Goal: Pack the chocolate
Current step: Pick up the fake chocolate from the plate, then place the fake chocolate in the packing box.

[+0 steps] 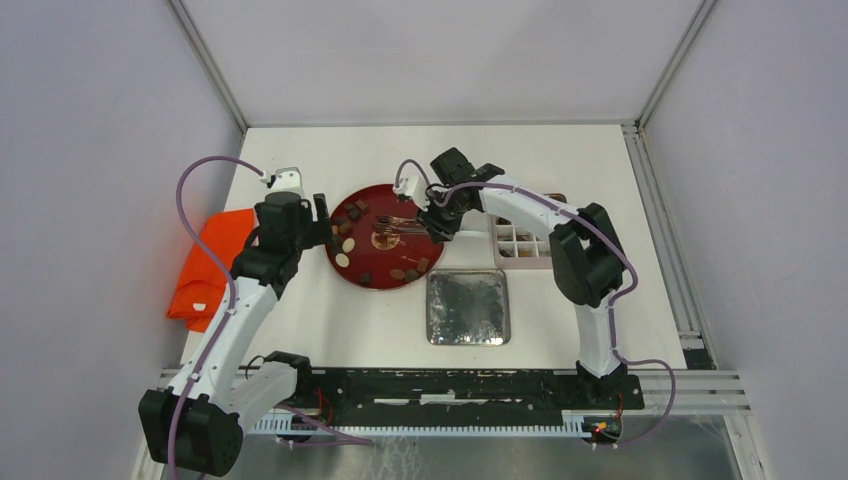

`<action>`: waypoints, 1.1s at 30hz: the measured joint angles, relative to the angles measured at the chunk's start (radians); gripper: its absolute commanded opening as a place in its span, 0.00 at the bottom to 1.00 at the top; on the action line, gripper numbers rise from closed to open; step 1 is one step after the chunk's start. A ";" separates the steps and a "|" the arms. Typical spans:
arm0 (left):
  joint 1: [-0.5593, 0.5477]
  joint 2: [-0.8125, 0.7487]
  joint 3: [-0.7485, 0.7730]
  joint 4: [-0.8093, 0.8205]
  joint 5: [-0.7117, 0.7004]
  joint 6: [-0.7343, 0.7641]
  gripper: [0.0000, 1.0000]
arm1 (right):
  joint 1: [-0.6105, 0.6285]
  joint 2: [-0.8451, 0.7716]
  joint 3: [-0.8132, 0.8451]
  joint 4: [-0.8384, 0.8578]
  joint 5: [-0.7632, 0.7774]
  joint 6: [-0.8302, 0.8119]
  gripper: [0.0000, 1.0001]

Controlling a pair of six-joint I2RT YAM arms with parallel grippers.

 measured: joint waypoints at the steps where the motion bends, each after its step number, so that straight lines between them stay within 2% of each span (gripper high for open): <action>1: 0.000 0.000 0.000 0.000 0.000 0.000 0.90 | -0.001 -0.021 -0.016 -0.001 -0.006 0.000 0.01; 9: 0.000 0.000 0.000 0.000 0.000 0.000 0.90 | -0.023 -0.208 -0.179 0.033 -0.058 -0.003 0.01; 15: 0.000 0.000 0.000 0.000 0.000 0.000 0.90 | -0.107 -0.394 -0.360 0.034 -0.098 -0.021 0.00; 24: 0.000 -0.003 0.000 0.000 0.004 0.000 0.90 | -0.375 -0.691 -0.557 0.010 -0.127 -0.069 0.00; 28: 0.000 -0.006 0.000 0.000 0.018 0.000 0.90 | -0.497 -0.789 -0.626 -0.047 -0.137 -0.128 0.00; 33: 0.000 -0.008 0.000 0.000 0.021 0.000 0.90 | -0.705 -0.837 -0.657 -0.145 -0.156 -0.243 0.01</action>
